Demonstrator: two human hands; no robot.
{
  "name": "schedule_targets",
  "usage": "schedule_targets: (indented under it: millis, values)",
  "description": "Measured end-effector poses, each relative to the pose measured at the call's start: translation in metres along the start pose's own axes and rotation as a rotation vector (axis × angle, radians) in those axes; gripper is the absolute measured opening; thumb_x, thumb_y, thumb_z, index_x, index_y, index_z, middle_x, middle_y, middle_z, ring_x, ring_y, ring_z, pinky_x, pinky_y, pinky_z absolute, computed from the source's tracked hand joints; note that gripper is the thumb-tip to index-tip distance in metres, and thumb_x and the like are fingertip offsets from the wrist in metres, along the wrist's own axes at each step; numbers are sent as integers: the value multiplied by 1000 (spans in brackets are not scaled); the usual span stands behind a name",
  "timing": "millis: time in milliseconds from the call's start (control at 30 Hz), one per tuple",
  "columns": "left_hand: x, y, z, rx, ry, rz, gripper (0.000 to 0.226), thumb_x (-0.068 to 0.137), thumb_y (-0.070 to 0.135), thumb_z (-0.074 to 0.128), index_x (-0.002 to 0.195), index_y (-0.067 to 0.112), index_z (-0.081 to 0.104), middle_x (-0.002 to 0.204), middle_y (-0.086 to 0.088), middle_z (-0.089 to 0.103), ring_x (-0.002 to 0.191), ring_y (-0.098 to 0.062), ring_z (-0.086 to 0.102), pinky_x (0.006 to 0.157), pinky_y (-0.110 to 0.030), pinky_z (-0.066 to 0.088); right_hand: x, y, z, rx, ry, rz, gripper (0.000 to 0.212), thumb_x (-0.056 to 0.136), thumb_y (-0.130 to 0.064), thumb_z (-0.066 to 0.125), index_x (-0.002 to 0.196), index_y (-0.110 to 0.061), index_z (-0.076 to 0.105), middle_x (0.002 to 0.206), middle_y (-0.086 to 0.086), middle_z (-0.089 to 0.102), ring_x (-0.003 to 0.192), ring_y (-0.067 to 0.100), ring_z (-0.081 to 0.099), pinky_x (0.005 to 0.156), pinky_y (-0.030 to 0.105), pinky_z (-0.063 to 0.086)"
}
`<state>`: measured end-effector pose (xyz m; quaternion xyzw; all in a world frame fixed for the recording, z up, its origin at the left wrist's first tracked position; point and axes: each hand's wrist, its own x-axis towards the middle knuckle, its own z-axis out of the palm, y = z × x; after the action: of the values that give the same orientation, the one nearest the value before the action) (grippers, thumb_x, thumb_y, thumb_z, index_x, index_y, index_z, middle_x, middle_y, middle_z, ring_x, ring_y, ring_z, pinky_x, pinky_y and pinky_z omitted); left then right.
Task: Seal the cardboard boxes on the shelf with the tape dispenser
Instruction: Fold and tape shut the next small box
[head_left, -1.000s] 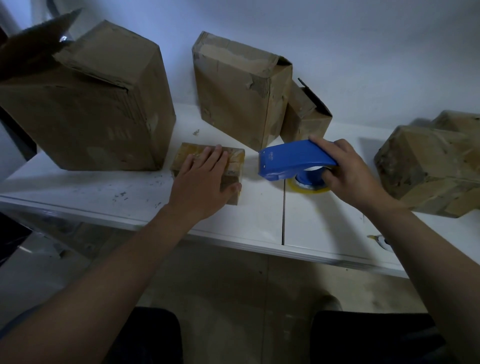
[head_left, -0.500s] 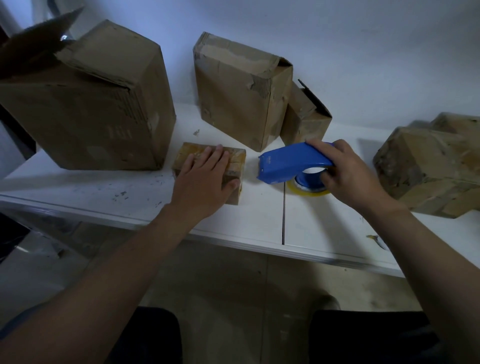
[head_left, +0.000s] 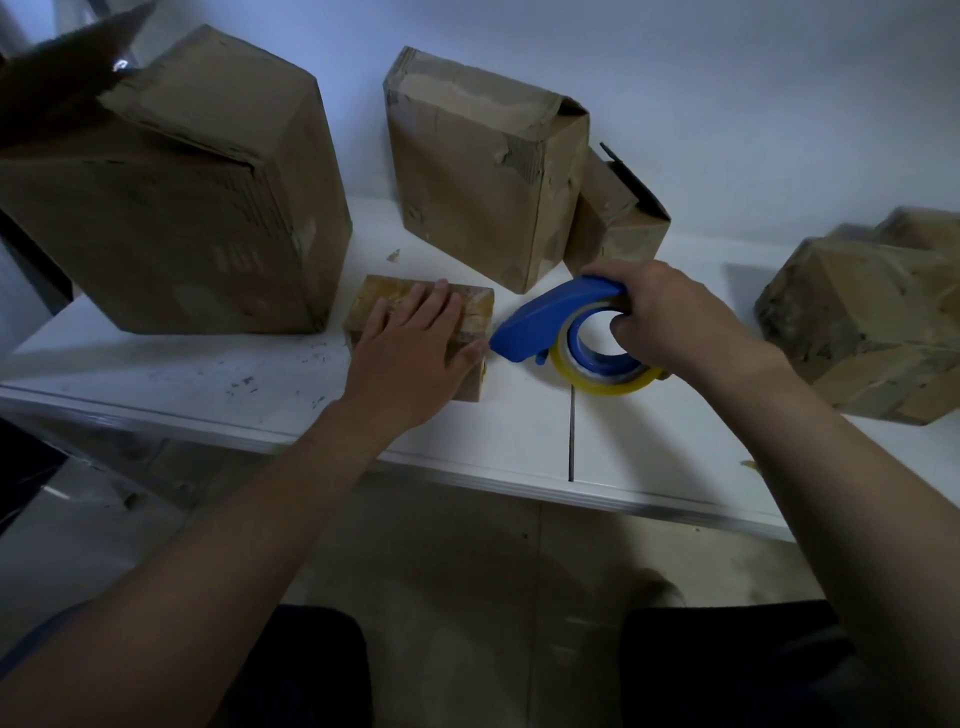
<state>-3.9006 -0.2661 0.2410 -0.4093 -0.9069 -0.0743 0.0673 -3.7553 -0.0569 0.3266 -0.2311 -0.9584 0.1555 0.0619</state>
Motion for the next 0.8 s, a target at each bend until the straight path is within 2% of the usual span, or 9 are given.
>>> schedule_targets:
  millis: [100, 200, 300, 367, 433, 533, 633, 733, 800]
  values:
    - [-1, 1, -1, -18, -5, -7, 87, 89, 71, -5, 160, 25, 17, 168, 5, 12, 154, -17, 9, 125, -45, 6, 5, -10, -7, -66, -11, 27, 57, 90, -1, 50, 135, -36, 55, 99, -2, 56, 62, 16, 53, 66, 40, 56]
    - [0, 2, -3, -45, -12, -11, 89, 88, 73, -6, 160, 25, 16, 168, 5, 10, 154, -15, 7, 125, -46, 6, 10, -15, -12, -109, -25, 39, 51, 89, -2, 52, 131, -30, 58, 97, 0, 58, 62, 16, 52, 62, 37, 52]
    - [-1, 2, -5, -49, -14, -16, 92, 85, 75, -8, 160, 25, 16, 168, 6, 10, 154, -16, 8, 125, -46, 5, 11, -13, -2, -204, -90, 65, 51, 90, -11, 56, 136, -33, 54, 116, 5, 62, 88, 27, 63, 76, 41, 54]
    - [-1, 1, -5, -64, -20, -18, 95, 83, 76, -8, 160, 26, 16, 168, 6, 10, 154, -16, 7, 125, -46, 4, 13, -1, 10, -239, -168, 104, 55, 90, -13, 55, 141, -34, 51, 129, 5, 59, 104, 31, 63, 82, 42, 55]
    - [-1, 1, -5, -69, -21, -11, 95, 83, 77, -4, 160, 25, 17, 168, 6, 10, 154, -16, 6, 125, -47, 4, 14, 12, 10, -93, -201, 183, 53, 88, -8, 51, 136, -33, 54, 125, 5, 61, 96, 29, 67, 72, 38, 57]
    - [-2, 3, -2, -43, 21, -25, 92, 85, 77, 6, 159, 25, 22, 167, 5, 14, 154, -18, 10, 124, -51, 7, 10, 24, -3, 315, -157, 333, 46, 90, 2, 46, 119, -31, 58, 99, 11, 66, 74, 33, 73, 53, 39, 60]
    - [-2, 8, 2, 4, 66, -52, 90, 86, 78, 18, 157, 23, 28, 166, 3, 21, 153, -21, 17, 122, -57, 10, 6, 37, -1, 517, -162, 469, 35, 92, 5, 54, 119, -17, 54, 101, 17, 63, 77, 35, 71, 57, 49, 62]
    - [0, 11, 5, 30, 89, -58, 81, 92, 70, 40, 156, 22, 30, 165, 1, 24, 152, -25, 20, 120, -61, 11, 6, 51, 10, 528, -213, 543, 28, 92, 6, 56, 116, -8, 53, 100, 19, 60, 79, 31, 65, 62, 52, 63]
    - [1, 11, 6, 35, 93, -59, 77, 93, 66, 44, 156, 23, 30, 165, 1, 24, 152, -25, 20, 119, -64, 12, 5, 59, 13, 515, -255, 570, 26, 91, 7, 56, 114, -5, 55, 95, 20, 58, 76, 30, 64, 62, 51, 63]
